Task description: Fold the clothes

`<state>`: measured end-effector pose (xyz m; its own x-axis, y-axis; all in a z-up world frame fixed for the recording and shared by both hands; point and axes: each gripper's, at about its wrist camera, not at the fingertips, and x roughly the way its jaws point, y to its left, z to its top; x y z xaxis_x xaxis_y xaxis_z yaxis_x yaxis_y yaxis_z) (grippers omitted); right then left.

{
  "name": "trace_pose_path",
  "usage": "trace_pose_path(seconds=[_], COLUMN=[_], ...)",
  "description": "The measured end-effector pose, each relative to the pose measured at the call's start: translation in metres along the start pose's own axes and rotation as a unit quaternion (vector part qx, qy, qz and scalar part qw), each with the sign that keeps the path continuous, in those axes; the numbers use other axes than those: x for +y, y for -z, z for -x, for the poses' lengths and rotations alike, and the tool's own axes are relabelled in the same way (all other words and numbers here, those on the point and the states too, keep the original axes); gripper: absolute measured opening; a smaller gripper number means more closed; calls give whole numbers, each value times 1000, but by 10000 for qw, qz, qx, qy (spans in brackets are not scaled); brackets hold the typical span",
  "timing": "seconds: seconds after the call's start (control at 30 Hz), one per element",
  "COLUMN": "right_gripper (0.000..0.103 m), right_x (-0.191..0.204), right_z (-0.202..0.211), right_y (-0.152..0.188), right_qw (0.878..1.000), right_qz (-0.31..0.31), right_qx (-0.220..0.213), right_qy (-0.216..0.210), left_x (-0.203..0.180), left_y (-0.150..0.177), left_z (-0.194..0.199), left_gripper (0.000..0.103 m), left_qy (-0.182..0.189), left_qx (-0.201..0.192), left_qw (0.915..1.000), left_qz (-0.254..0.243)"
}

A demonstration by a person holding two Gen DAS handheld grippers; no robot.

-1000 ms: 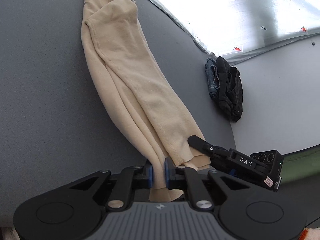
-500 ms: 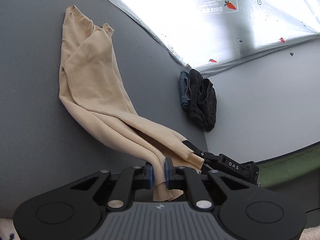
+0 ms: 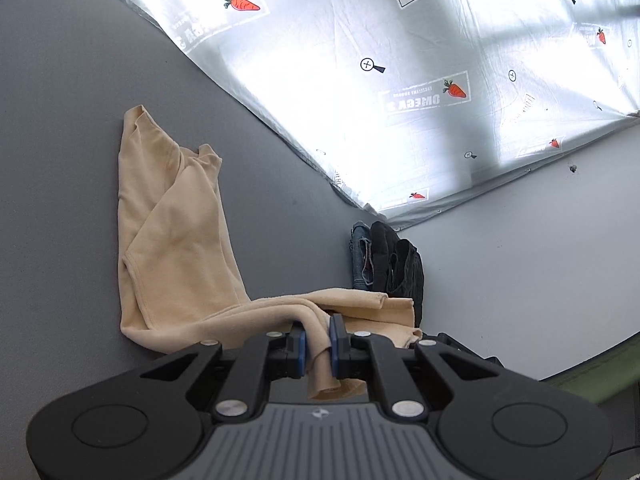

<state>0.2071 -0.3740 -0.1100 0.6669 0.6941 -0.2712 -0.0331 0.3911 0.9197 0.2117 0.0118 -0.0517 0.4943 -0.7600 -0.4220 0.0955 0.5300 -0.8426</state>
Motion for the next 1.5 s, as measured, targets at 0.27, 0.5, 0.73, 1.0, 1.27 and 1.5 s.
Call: trace_pose_path(seconds=[0.27,0.5,0.73,1.0,1.27,1.5], right_gripper=[8,9,13,44,44,43], right_x=[-4,-42,-72,-86,-39,9], right_z=[-60,-141,-216,-247,-222,-229], right_y=[-53,-102,-136,-152,-151,-85], right_qw=[9992,9914,9815,9823,9947,9111], right_qz=[-248,-867,-1007,-1474,22,3155], right_qx=[115,530,1095,935,347,822], right_qy=[280,823,1207,678,965,2520], left_x=[34,90,133,152,127,77], left_y=[-59,-118,-163,-180,-203,-167], left_z=[-39,-92,-125,-124,-93,-158], left_gripper=[12,12,12,40,66,65], left_qy=[-75,-447,-751,-757,-1036,-2020], left_qx=[-205,-88,-81,-193,-1156,-411], left_qw=[9993,9958,9907,9864,9828,9768], left_qz=[290,800,1132,1444,1000,-586])
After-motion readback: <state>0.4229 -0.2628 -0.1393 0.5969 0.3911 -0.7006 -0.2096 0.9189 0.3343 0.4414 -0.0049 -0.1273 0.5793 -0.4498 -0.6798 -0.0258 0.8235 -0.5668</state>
